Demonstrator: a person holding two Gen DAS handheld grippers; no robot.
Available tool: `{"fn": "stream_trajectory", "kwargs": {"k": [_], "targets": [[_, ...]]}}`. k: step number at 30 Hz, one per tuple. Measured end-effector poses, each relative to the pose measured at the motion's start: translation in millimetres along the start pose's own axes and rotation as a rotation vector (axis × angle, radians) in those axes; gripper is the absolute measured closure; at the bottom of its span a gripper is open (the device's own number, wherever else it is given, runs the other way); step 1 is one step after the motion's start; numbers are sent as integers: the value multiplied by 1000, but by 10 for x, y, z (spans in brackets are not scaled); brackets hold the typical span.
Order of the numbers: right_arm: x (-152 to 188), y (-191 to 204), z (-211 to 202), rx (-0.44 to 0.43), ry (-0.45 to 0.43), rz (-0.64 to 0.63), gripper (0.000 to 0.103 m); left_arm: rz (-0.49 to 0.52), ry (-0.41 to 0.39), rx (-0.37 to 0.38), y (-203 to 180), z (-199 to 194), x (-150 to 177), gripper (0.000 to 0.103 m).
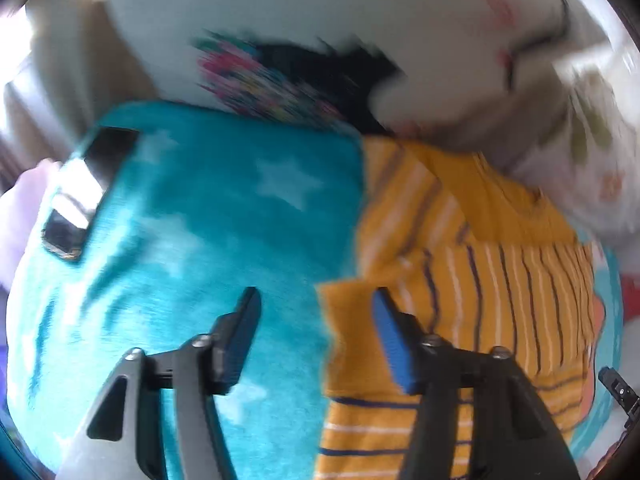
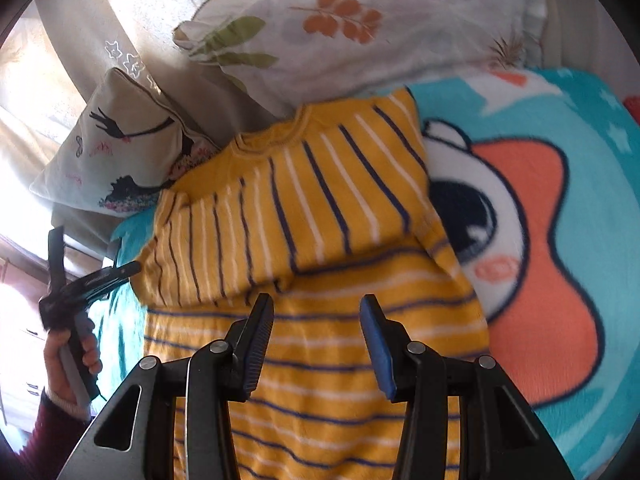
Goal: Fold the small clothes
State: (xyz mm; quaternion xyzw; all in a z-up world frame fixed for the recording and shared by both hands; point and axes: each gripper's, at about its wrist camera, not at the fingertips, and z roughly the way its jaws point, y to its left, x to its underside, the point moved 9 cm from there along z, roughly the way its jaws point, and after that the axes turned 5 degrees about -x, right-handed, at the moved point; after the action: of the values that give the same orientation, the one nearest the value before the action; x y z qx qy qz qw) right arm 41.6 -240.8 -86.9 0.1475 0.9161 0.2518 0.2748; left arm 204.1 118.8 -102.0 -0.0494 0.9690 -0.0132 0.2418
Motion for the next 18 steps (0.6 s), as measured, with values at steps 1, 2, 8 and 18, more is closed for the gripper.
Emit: {"fn": "stream_trajectory", "kwargs": {"k": [1, 2, 8, 18], "targets": [[-67, 59, 34, -2, -5, -6, 54, -15, -12, -22, 76, -43, -23, 45], [-125, 112, 81, -9, -7, -12, 54, -25, -19, -28, 108, -89, -25, 45], [-66, 306, 459, -11, 60, -33, 54, 79, -24, 86, -207, -169, 116, 43], [114, 192, 923, 320, -8, -234, 46, 184, 13, 31, -485, 458, 191, 31]]}}
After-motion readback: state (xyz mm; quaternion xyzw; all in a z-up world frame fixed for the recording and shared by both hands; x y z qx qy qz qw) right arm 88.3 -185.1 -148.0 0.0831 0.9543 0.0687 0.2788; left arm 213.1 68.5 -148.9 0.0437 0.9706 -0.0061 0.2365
